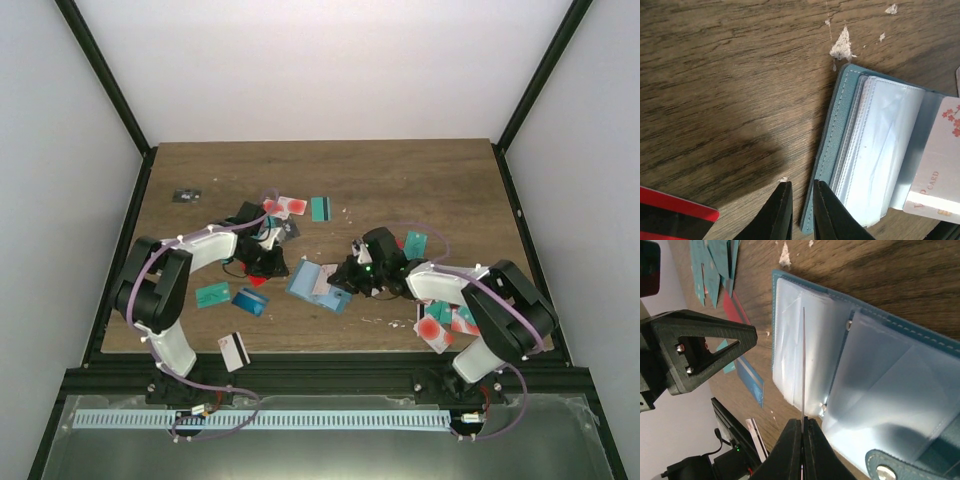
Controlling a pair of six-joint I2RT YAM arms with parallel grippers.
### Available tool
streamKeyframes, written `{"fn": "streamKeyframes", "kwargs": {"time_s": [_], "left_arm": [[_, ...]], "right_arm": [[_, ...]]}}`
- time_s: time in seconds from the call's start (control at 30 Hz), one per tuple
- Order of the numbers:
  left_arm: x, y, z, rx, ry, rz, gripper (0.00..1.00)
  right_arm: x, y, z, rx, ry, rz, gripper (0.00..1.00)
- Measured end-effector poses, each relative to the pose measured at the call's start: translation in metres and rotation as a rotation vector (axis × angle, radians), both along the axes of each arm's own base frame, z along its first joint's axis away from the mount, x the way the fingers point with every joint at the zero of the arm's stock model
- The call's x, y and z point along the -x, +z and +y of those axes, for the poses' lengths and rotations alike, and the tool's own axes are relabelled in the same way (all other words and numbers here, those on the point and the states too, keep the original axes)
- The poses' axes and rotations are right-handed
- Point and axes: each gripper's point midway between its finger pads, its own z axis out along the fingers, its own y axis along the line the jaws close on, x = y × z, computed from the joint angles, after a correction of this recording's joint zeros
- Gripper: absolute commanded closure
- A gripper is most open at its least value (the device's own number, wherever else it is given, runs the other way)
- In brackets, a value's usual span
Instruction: Put the credit cards into the card holder
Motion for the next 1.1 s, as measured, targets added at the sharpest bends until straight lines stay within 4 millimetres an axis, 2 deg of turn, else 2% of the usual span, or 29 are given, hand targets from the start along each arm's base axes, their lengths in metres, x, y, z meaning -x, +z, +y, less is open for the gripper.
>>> {"fn": "streamKeyframes", "kwargs": {"time_s": [0.47,1.1], "left_arm": [[0.004,-0.013,-0.005,-0.006,-0.037,0.035,0.86],[0.007,-0.013,-0.014,0.025,-0.034,0.045,0.86]], "right_arm": [[-0.008,-0.023,0.005,0.006,-0.033,0.036,0.99],[-0.012,-0.017,0.018,-0.076,-0.011,0.038,0.99]]}}
